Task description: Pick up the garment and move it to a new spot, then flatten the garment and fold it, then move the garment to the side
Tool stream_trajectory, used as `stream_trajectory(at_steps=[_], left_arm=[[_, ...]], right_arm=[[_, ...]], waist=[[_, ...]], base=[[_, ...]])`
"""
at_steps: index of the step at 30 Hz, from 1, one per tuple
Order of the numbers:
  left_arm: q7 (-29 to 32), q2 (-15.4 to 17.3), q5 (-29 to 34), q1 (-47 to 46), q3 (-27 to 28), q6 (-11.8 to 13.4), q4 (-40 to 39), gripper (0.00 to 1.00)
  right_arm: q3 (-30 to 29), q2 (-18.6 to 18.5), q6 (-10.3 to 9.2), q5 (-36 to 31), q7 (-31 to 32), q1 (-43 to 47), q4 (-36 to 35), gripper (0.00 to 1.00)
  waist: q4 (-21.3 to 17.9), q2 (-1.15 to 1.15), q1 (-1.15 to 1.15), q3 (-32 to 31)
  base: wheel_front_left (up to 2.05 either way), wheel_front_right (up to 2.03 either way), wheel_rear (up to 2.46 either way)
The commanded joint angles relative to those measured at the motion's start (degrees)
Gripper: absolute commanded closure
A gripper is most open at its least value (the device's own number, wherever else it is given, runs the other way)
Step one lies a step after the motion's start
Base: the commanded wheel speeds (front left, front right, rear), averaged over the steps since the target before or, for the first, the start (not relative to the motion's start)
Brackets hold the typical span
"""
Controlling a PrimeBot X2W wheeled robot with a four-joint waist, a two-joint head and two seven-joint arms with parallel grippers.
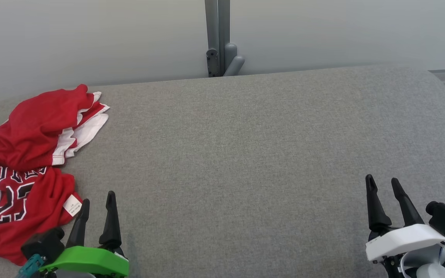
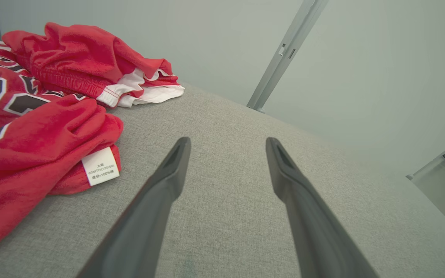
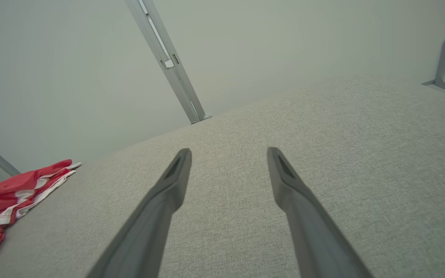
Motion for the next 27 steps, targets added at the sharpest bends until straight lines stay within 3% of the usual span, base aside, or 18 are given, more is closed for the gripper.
stream_trajectory(at_steps=[1, 27], left_arm=[[-0.7, 0.4, 2.1, 0.2, 0.3, -0.4, -0.4, 0.00], [-4.0, 0.7, 15.7, 1.6, 0.3, -0.4, 0.1, 0.00]], right_arm=[[-0.1, -0.3, 0.03, -1.8, -0.7, 0.0, -0.8, 0.00], [-1.4, -0.4, 0.03, -15.3, -4.1, 1.3, -1.6, 0.00]], waist=[[0.0, 0.17, 0.00, 0.0], [-0.4, 0.23, 0.00, 0.3]], base=[[0.00, 0.00, 0.00], [0.00, 0.00, 0.00]])
